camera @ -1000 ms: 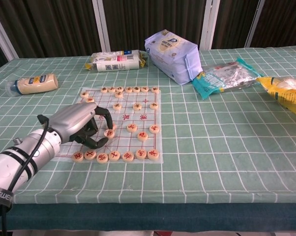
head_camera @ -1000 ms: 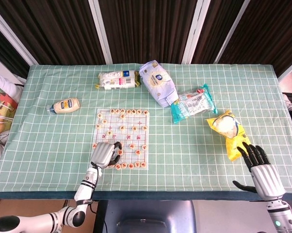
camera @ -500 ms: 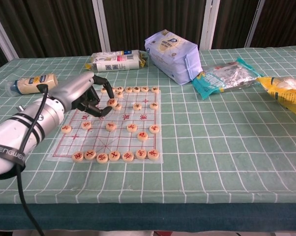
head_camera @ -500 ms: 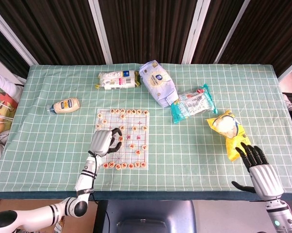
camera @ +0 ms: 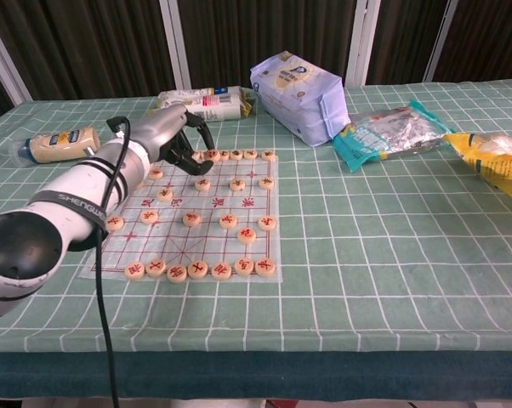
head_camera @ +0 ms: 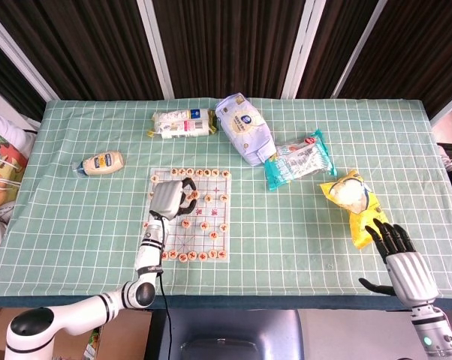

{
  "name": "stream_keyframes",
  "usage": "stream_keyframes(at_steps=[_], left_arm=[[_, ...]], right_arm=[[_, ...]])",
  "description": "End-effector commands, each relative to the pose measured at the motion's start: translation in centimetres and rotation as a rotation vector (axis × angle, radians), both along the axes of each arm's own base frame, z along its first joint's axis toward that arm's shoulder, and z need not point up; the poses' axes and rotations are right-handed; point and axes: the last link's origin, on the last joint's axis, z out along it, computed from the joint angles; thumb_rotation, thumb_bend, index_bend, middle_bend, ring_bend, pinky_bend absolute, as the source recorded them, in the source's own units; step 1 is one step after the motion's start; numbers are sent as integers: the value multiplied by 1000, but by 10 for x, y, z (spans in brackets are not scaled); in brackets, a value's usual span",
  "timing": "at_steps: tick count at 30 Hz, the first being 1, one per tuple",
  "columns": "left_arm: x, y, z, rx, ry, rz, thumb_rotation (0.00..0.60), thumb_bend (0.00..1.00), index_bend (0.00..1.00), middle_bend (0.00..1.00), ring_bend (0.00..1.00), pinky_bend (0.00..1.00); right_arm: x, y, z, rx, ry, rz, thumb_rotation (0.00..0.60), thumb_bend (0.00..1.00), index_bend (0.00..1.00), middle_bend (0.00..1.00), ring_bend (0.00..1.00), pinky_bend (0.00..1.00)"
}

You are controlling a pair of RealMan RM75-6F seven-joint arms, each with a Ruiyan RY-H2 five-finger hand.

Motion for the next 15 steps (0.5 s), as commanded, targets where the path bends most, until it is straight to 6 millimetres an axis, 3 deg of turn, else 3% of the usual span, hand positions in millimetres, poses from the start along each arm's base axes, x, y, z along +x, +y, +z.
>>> stream_keyframes(at_steps=[1, 11, 15], left_arm=[[0, 5, -8, -8, 24, 18, 600, 354, 562, 1000, 1000, 1000], [-20, 16, -19, -27, 66, 77, 600, 356, 550, 1000, 1000, 1000], [-19, 17, -20, -20, 58, 81, 600, 357, 545, 1000, 1000, 1000]], right_arm=[[0, 0, 0, -2, -1, 0, 532, 201, 0, 0, 0, 0], [-2, -1, 2, -2, -4, -9, 533, 201, 0, 0, 0, 0], [-2, -2, 1, 1, 1, -10, 532, 201, 0, 0, 0, 0]])
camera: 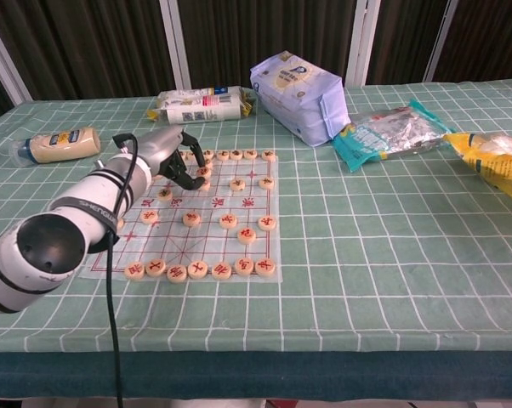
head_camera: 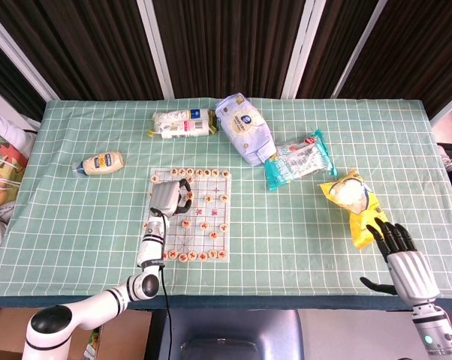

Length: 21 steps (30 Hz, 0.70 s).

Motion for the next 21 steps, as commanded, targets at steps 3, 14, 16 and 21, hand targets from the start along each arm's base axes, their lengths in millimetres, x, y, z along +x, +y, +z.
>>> stream_keyframes(at_steps=[3, 14, 16, 21], left_arm=[[0, 0, -2, 5, 15, -6, 600, 357, 545, 1000, 1000, 1000], [-5, -1, -3, 16, 58, -3, 600, 361, 537, 1000, 1000, 1000], [-5, -1, -4, 14, 63, -9, 600, 362, 539, 1000, 1000, 1000], [-3, -2, -5, 17, 70, -13, 600, 361, 542, 1000, 1000, 1000]], right_arm=[[1, 0, 1, -13, 7, 4, 532, 201, 0, 0, 0, 0], [2, 4, 4, -20, -3, 14, 533, 201, 0, 0, 0, 0], [2, 4, 4, -21, -2, 14, 533, 201, 0, 0, 0, 0], [3, 4, 2, -12, 1, 19, 533, 201, 0, 0, 0, 0]])
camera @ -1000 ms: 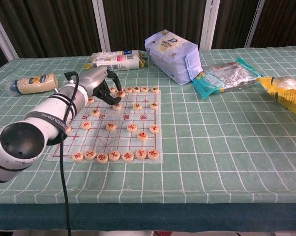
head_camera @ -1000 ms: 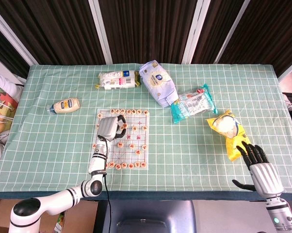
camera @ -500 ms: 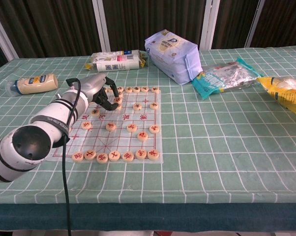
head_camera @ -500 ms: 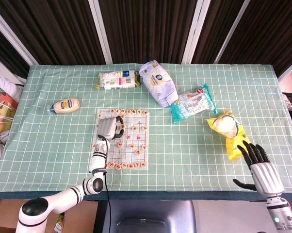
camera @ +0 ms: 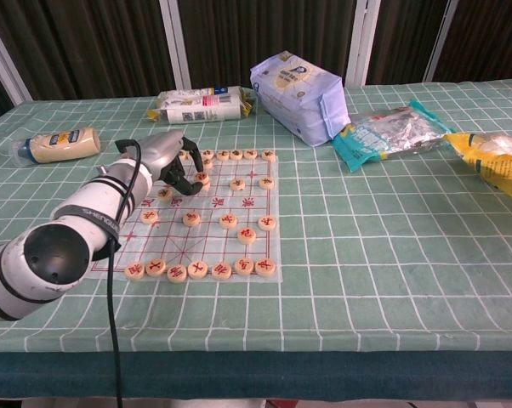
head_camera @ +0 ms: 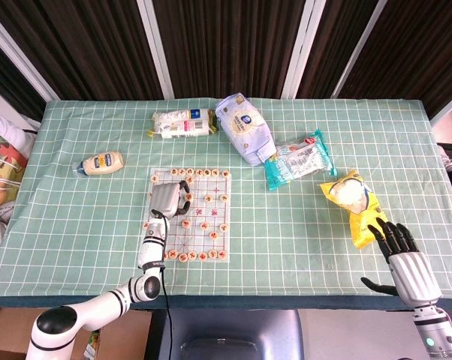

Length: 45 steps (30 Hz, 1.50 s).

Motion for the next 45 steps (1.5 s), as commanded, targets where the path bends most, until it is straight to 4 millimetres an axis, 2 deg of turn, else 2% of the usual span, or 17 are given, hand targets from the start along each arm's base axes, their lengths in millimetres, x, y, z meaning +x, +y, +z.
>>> stream_keyframes(at_steps=[1, 13, 38, 42, 45], left_arm=[[0, 0, 0, 4, 10, -3, 600, 360, 542, 1000, 1000, 1000], [-3, 1, -1, 4, 34, -9, 600, 361, 525, 1000, 1000, 1000], [2, -2, -1, 8, 40, -35, 600, 365, 366, 1000, 1000, 1000], [8, -6, 7, 29, 11, -78, 600, 364, 351, 1000, 1000, 1000], [17, -16, 31, 73, -45, -162, 600, 365, 333, 1000, 1000, 1000]], right_arm=[[0, 0, 0, 2, 0, 1, 532, 201, 0, 0, 0, 0], [0, 1, 1, 0, 5, -3, 533, 201, 0, 0, 0, 0], [-1, 2, 7, 2, 7, -29, 533, 201, 0, 0, 0, 0], [-1, 2, 8, -7, 5, -31, 533, 201, 0, 0, 0, 0], [-2, 2, 9, -11, 2, -31, 533, 201, 0, 0, 0, 0]])
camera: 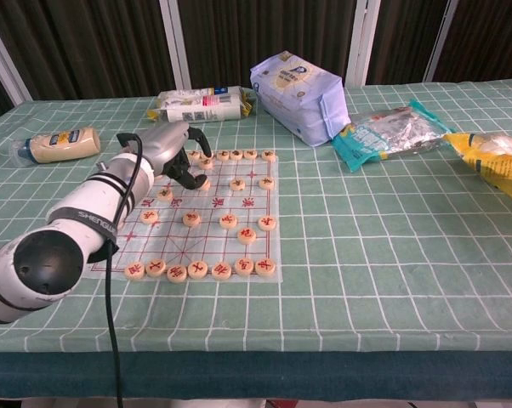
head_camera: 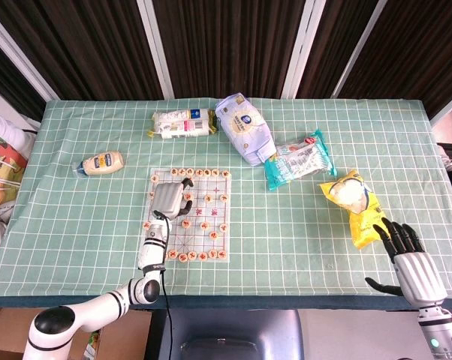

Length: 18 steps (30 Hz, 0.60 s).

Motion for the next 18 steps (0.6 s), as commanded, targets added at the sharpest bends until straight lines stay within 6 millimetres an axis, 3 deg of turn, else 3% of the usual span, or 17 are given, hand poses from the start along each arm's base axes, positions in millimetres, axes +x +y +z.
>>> stream_keyframes(at_steps=[1, 4, 5, 7, 9, 13, 15, 18], left_arm=[[8, -16, 35, 58, -72, -120, 600, 365, 329, 1000, 1000, 1000], [-1, -52, 83, 90, -164, -234, 600, 356, 274, 997, 1000, 1000], [-15, -75, 101, 49, -192, -249, 600, 355, 243, 944, 972, 985], [-40, -111, 131, -33, -173, -252, 600, 352, 151, 641, 693, 822], [-72, -148, 168, -48, -123, -241, 600, 344, 53, 231, 248, 543], [-134, -212, 223, 43, -59, -212, 600, 344, 9, 69, 62, 269], [-162, -239, 242, 129, -69, -182, 600, 344, 3, 32, 18, 210], [-185, -260, 253, 192, -97, -149, 600, 349, 0, 10, 0, 157]], right_arm=[[0, 1, 1, -2, -1, 2, 532, 201, 0, 0, 0, 0], [0, 3, 3, -9, -3, 6, 532, 201, 0, 0, 0, 0], [0, 3, 4, -13, -2, 5, 533, 201, 0, 0, 0, 0], [0, 4, 6, -24, 2, 5, 533, 201, 0, 0, 0, 0], [1, 5, 6, -28, 8, 2, 532, 201, 0, 0, 0, 0], [2, 9, 4, -30, 37, -6, 533, 201, 0, 0, 0, 0], [3, 10, 3, -38, 53, -13, 533, 201, 0, 0, 0, 0], [5, 12, -1, -38, 68, -24, 531, 201, 0, 0, 0, 0]])
